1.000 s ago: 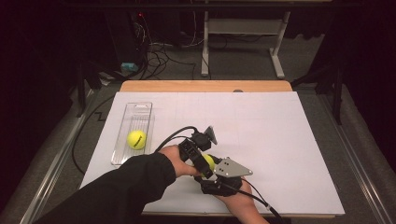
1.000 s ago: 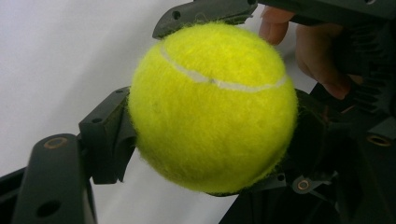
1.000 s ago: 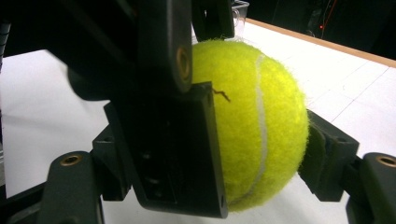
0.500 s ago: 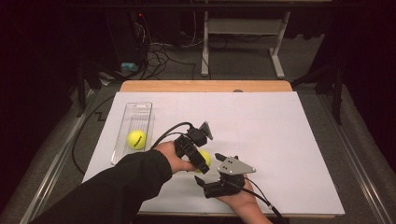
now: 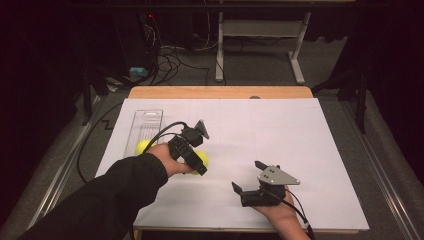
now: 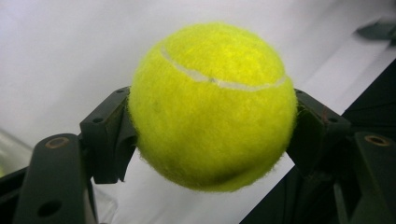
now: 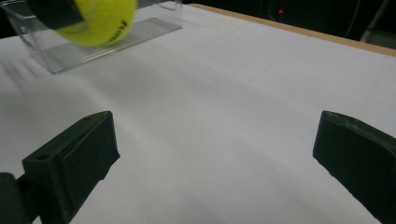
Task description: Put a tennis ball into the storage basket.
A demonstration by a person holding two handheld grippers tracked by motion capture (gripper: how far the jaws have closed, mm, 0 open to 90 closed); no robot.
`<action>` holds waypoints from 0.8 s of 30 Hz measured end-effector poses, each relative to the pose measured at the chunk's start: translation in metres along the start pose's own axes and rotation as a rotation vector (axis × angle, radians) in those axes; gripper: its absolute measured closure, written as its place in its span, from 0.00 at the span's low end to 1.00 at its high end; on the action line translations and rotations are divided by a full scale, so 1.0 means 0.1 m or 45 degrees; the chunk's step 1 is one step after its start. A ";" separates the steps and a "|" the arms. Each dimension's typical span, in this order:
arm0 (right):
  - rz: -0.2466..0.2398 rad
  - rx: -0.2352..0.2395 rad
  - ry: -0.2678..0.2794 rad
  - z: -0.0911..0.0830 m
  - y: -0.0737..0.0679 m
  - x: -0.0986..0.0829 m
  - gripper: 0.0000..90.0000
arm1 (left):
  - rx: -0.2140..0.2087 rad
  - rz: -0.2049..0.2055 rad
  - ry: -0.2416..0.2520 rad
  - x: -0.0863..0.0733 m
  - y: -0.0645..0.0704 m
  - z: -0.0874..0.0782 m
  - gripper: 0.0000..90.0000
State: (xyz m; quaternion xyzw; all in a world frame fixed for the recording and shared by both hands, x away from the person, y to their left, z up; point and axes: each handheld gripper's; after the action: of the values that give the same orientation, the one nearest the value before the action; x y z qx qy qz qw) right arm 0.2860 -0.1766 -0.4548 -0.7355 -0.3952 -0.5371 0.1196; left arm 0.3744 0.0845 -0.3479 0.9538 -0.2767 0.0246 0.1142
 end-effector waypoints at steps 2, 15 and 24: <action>0.011 -0.025 -0.001 -0.05 0.07 -0.03 0.00 | 0.009 -0.015 0.006 -0.02 -0.06 -0.02 0.30; 0.080 -0.182 -0.032 -0.44 0.46 -0.30 0.00 | 0.070 -0.129 0.016 -0.21 -0.54 -0.21 0.30; 0.103 -0.218 -0.031 -0.58 0.54 -0.36 0.00 | 0.106 -0.221 0.010 -0.42 -0.92 -0.36 0.30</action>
State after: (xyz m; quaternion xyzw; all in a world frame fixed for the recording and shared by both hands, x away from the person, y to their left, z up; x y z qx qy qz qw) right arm 0.2796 -0.2631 -0.4504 -0.7649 -0.3194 -0.5546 0.0731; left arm 0.3881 0.1900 -0.3363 0.9780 -0.1912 0.0299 0.0773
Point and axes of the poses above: each handheld gripper's, and its own axes: z roughly forward along the jaws, x roughly out of its top, y roughly to its right, and after that the axes turned 14 degrees about -z, right-handed
